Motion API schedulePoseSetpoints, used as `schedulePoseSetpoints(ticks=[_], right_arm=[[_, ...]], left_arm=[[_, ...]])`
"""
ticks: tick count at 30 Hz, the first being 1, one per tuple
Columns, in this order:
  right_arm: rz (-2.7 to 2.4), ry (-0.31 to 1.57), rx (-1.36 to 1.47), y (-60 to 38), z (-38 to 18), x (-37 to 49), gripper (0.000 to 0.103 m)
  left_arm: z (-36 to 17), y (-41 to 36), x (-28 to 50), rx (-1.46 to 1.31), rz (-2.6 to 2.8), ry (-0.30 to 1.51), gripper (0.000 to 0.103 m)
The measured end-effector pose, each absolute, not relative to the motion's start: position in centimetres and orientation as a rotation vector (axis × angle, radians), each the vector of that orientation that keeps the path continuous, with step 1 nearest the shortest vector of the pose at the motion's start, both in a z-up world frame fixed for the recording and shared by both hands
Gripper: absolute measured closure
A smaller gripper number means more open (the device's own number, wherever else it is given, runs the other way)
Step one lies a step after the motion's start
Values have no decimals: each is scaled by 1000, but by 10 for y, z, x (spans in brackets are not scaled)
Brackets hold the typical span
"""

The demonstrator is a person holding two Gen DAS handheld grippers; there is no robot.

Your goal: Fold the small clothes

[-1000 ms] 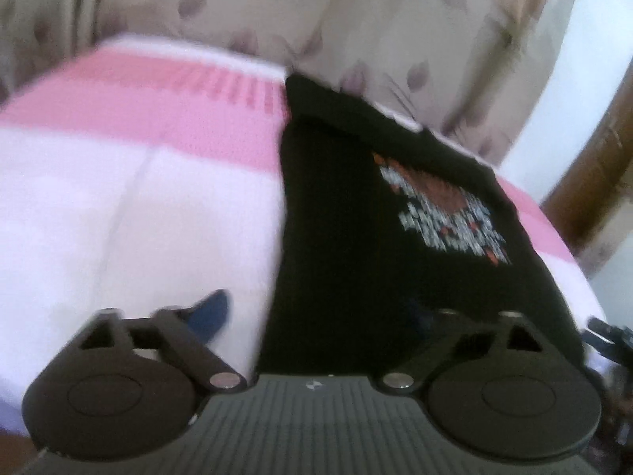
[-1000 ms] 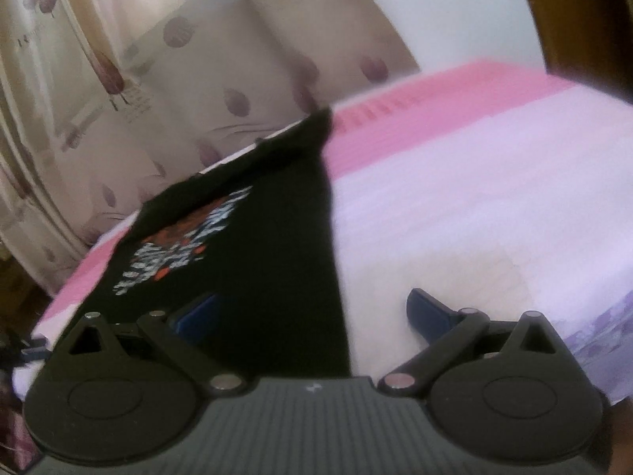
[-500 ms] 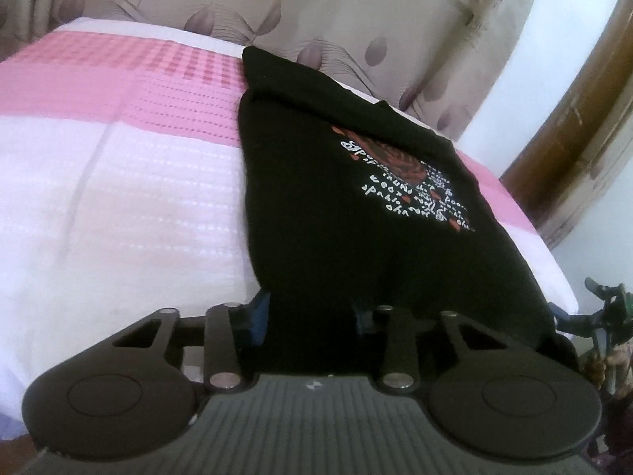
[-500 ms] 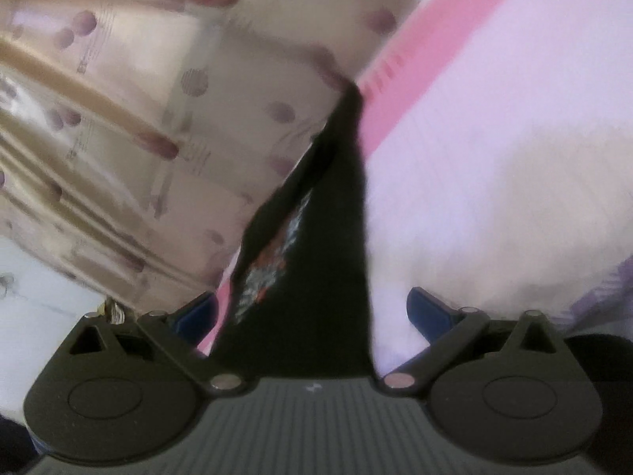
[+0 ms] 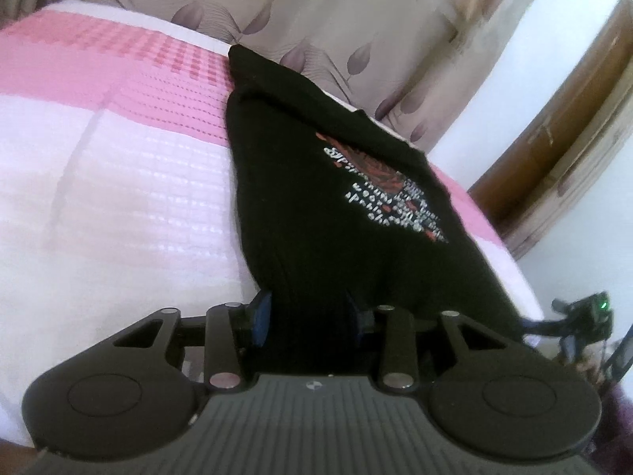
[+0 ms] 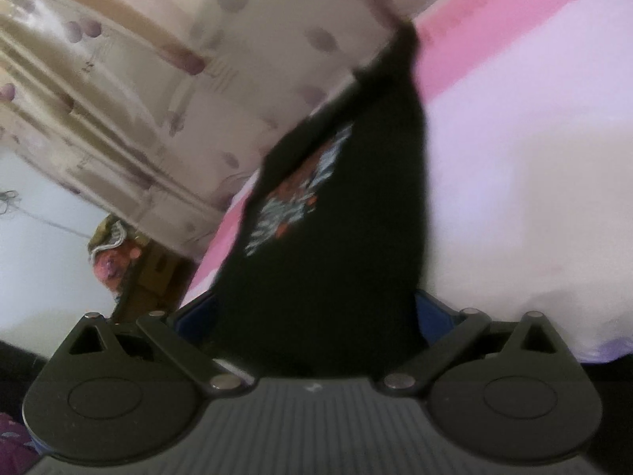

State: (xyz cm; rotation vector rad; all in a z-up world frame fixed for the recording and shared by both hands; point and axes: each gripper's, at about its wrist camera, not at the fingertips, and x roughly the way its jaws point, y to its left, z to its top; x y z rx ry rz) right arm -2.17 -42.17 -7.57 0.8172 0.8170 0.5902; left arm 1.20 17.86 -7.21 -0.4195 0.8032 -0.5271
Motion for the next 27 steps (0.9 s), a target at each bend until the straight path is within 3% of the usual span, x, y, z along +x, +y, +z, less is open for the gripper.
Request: schedulePoseSetpoints(ticks=[4, 6, 9, 13, 15, 21, 23, 24, 26, 27], right_arm=[[616, 851, 776, -418, -74, -20, 0], [619, 869, 790, -419, -73, -17, 0], [620, 909, 791, -420, -72, -13, 0], [602, 923, 788, -418, -70, -13, 0], [586, 906, 792, -416, -70, -15, 0], [549, 890, 771, -413, -67, -16, 1], [551, 868, 641, -398, -62, -18, 3], [549, 863, 587, -391, -61, -19, 4], [546, 860, 526, -381, -58, -19, 17], [539, 865, 514, -379, -59, -18, 36]], left_arm=[[-72, 173, 14, -452, -564, 792, 37], [-70, 165, 13, -395, -574, 783, 37], [-67, 156, 11, -303, -565, 777, 46], [-67, 156, 10, -233, -495, 778, 84], [-71, 164, 12, -268, -485, 783, 93], [-76, 178, 16, -345, -513, 792, 93], [-80, 186, 20, -408, -530, 807, 87], [-83, 192, 23, -453, -542, 818, 86], [-89, 200, 26, -511, -568, 820, 86], [-91, 202, 26, -529, -573, 817, 86]])
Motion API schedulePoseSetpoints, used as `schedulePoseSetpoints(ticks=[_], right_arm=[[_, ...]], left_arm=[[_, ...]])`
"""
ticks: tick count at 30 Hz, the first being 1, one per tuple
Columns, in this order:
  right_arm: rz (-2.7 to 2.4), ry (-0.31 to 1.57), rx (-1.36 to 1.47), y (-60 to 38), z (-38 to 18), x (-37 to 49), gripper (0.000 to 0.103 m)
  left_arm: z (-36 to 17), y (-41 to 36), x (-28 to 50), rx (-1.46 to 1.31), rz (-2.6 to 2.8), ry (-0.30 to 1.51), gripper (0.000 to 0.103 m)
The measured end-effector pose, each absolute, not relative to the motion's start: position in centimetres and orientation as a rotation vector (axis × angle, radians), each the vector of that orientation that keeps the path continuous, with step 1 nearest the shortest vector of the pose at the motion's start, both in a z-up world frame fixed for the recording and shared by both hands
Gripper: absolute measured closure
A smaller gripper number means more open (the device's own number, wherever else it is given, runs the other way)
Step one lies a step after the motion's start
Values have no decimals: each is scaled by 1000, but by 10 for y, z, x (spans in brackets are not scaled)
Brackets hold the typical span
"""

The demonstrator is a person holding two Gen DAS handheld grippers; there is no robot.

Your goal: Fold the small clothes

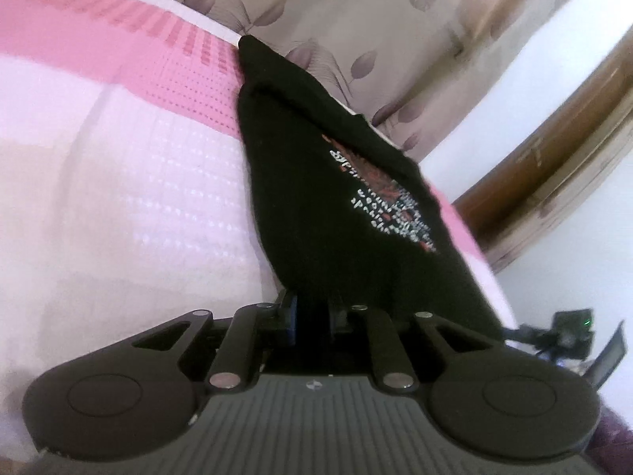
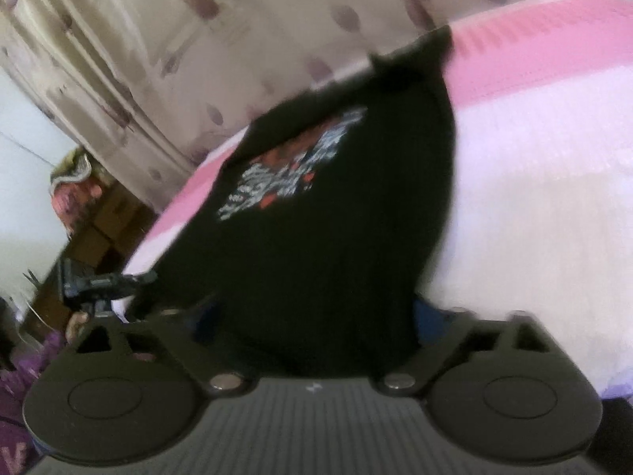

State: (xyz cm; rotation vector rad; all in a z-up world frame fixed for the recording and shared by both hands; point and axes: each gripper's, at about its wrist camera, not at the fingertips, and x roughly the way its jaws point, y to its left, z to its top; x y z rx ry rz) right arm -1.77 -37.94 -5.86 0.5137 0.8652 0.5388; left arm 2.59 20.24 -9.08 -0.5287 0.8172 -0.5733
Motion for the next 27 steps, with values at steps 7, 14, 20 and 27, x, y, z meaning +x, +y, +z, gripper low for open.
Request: schedulePoseSetpoints(ticks=[7, 14, 20, 27], right_arm=[[507, 894, 544, -389, -63, -19, 60], [523, 897, 600, -391, -67, -16, 58], [499, 883, 514, -377, -60, -20, 71], [558, 794, 730, -384, -51, -33, 75]], left_arm=[[-78, 194, 19, -399, -557, 834, 90], [-75, 183, 21, -411, -662, 844, 47], [-74, 168, 13, -318, -516, 817, 96], [-52, 157, -3, -333, -471, 730, 96]])
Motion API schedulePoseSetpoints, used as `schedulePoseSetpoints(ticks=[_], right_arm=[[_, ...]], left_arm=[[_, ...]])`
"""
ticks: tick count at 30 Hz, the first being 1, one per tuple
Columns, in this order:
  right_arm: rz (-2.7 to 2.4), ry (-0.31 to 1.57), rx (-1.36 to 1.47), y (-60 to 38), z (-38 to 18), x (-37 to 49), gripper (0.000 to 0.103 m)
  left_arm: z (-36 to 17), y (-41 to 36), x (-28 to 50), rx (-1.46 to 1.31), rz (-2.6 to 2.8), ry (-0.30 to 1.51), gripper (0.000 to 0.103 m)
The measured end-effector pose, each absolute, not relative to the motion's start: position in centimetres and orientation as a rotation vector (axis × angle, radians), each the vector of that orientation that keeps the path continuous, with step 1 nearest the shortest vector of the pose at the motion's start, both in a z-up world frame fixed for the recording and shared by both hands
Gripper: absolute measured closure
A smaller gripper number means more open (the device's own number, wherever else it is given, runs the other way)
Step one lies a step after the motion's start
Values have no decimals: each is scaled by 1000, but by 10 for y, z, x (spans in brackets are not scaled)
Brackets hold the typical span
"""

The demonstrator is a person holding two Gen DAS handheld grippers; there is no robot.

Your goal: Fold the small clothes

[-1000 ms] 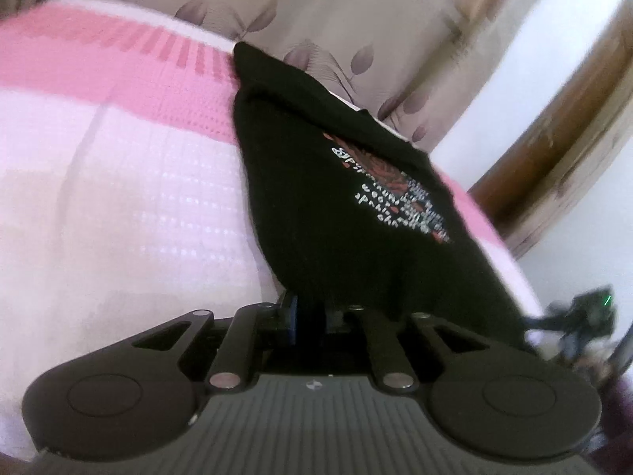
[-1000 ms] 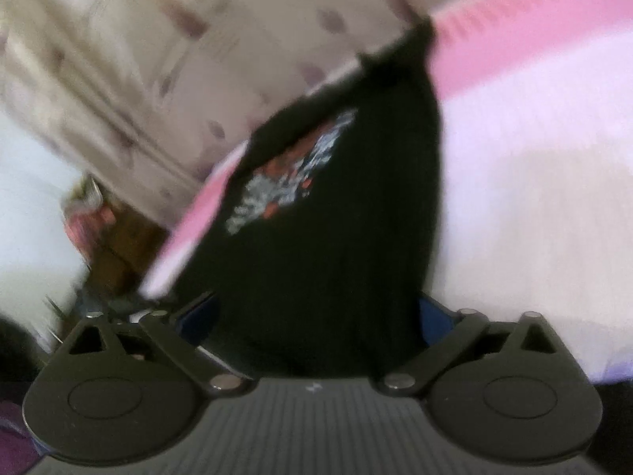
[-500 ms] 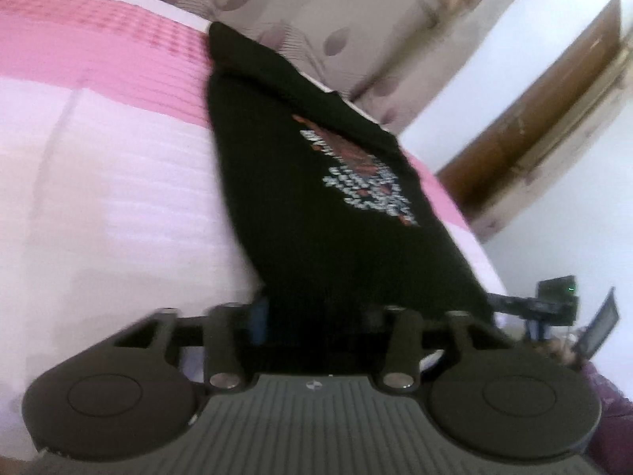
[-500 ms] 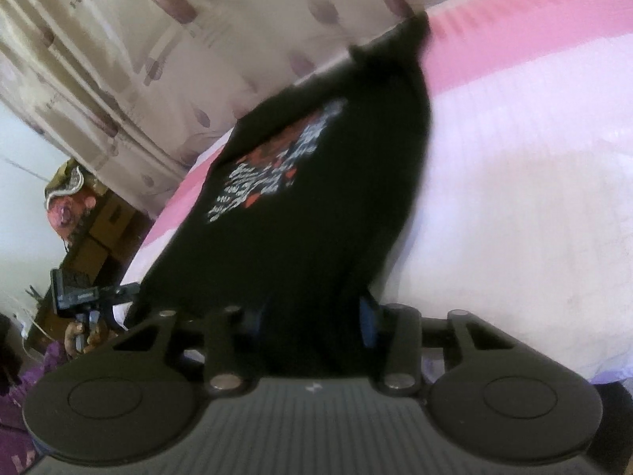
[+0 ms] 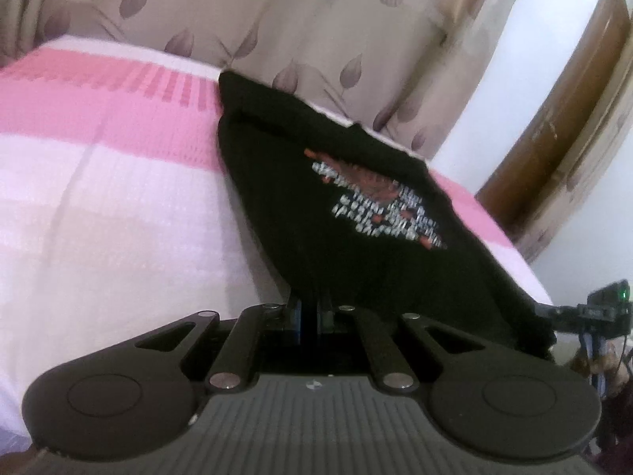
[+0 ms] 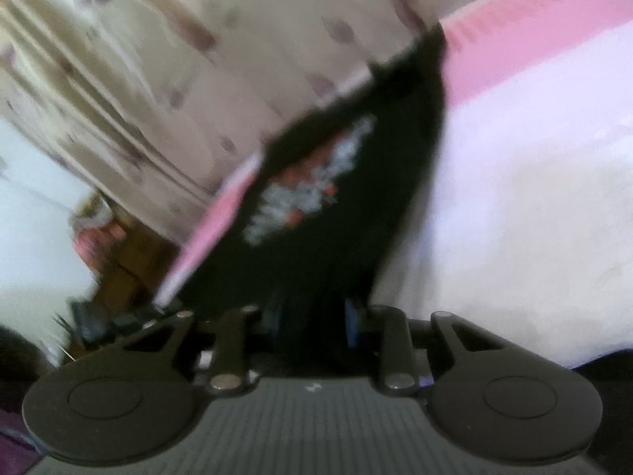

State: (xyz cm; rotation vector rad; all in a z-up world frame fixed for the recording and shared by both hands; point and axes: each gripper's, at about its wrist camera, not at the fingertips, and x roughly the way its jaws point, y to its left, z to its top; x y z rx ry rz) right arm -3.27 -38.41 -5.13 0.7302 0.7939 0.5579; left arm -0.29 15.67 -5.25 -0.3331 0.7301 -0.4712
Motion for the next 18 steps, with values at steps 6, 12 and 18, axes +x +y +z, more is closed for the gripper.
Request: schedulePoseSetpoints(ticks=[6, 12, 18], right_arm=[[604, 679, 881, -387, -40, -31, 74], [601, 612, 966, -393, -37, -27, 74], [540, 592, 1008, -408, -48, -38, 74]], left_arm=[[-28, 140, 0, -299, -447, 688, 96], [-14, 124, -1, -197, -365, 652, 96], [-12, 112, 1, -110, -325, 654, 96]])
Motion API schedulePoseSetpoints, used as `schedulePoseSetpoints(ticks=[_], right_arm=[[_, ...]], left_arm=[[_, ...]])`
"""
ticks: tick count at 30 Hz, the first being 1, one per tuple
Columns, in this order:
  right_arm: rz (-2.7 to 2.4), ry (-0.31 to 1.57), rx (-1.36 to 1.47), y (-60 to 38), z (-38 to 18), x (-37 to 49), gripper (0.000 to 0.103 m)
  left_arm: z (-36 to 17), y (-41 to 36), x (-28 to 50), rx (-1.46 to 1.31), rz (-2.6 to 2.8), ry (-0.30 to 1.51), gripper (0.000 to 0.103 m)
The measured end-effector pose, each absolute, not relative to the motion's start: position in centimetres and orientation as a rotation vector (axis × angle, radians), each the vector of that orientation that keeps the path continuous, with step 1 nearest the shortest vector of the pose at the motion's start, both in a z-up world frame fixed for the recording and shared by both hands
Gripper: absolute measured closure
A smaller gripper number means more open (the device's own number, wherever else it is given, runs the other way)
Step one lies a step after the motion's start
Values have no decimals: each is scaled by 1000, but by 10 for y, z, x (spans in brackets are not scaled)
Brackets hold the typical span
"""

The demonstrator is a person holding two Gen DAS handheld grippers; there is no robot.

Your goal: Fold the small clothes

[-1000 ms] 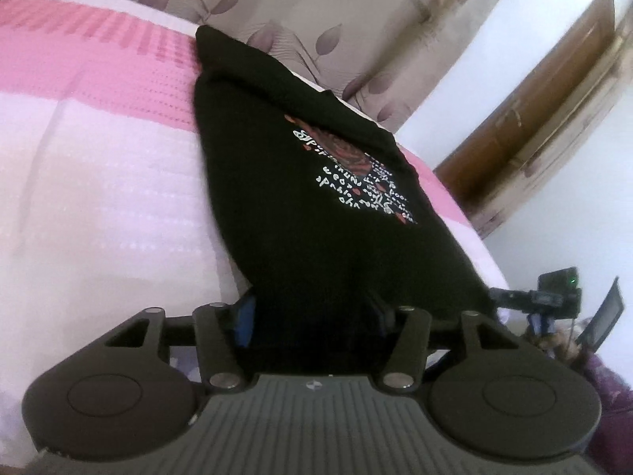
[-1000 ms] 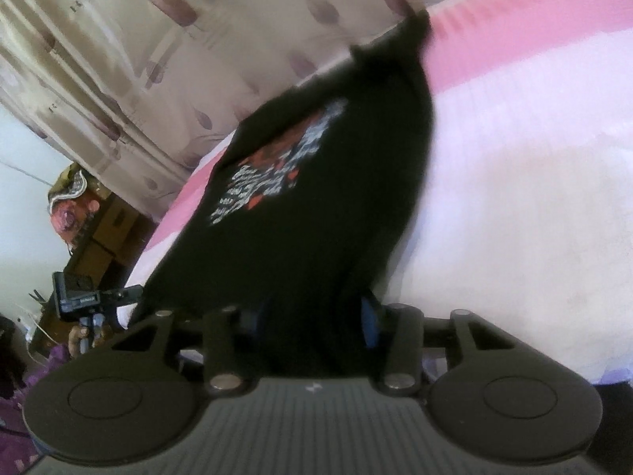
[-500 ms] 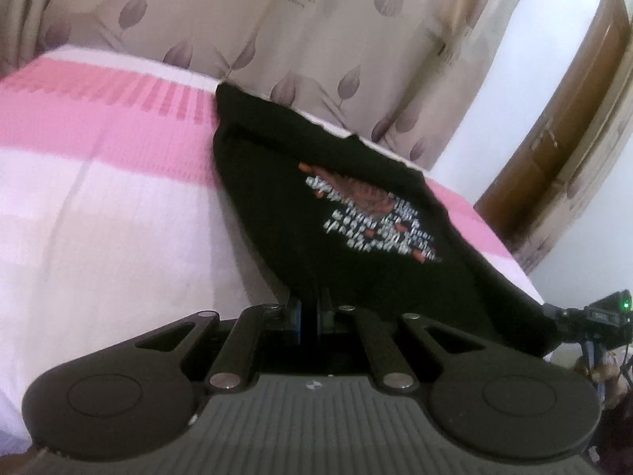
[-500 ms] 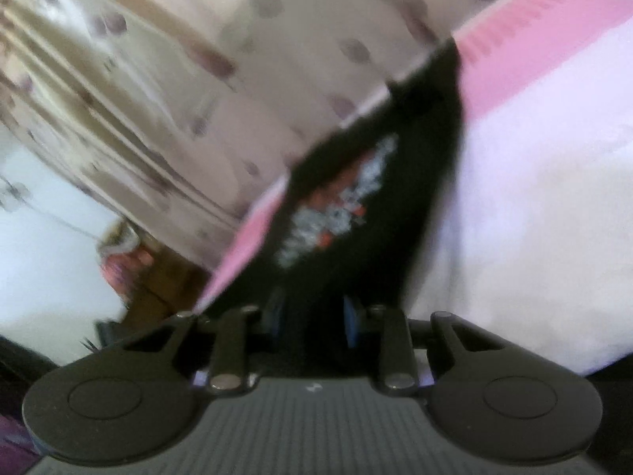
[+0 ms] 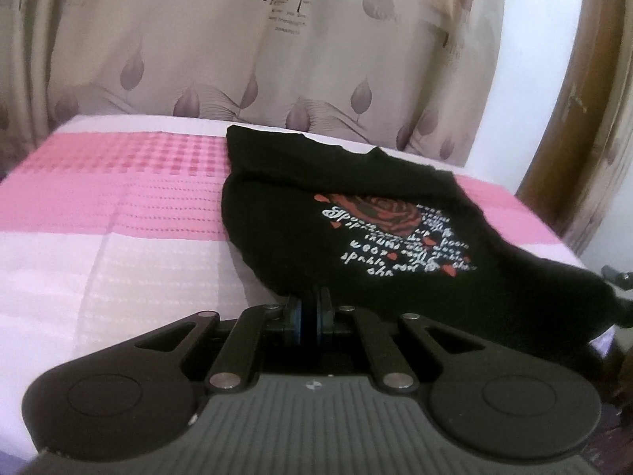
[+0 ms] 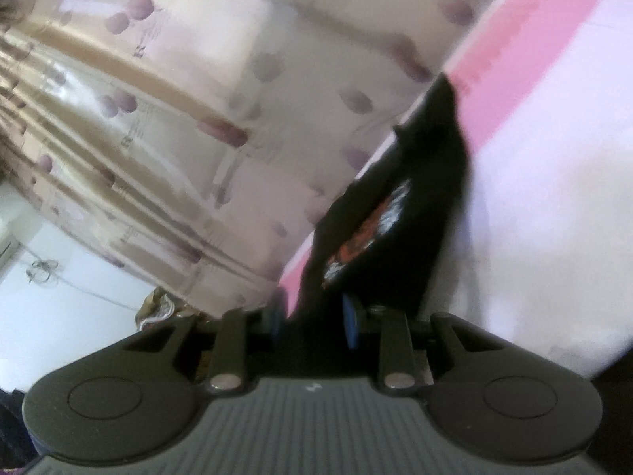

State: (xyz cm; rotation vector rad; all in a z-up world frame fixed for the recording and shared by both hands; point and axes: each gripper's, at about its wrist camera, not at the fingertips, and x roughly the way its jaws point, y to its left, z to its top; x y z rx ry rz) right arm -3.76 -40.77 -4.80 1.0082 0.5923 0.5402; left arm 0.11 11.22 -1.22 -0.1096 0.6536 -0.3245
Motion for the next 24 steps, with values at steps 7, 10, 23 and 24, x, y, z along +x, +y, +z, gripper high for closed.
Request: schedulePoseSetpoints(ticks=[7, 10, 23, 24], right_arm=[[452, 630, 1001, -419, -62, -47, 74], [399, 684, 922, -417, -66, -46, 73], [417, 782, 719, -394, -69, -40, 22], [431, 782, 702, -391, -68, -39, 35]], left_arm=[[-14, 105, -1, -70, -311, 660, 96], [-15, 104, -2, -62, -308, 664, 96], [-18, 99, -3, -25, -295, 671, 96], [-18, 99, -3, -22, -294, 671, 96]])
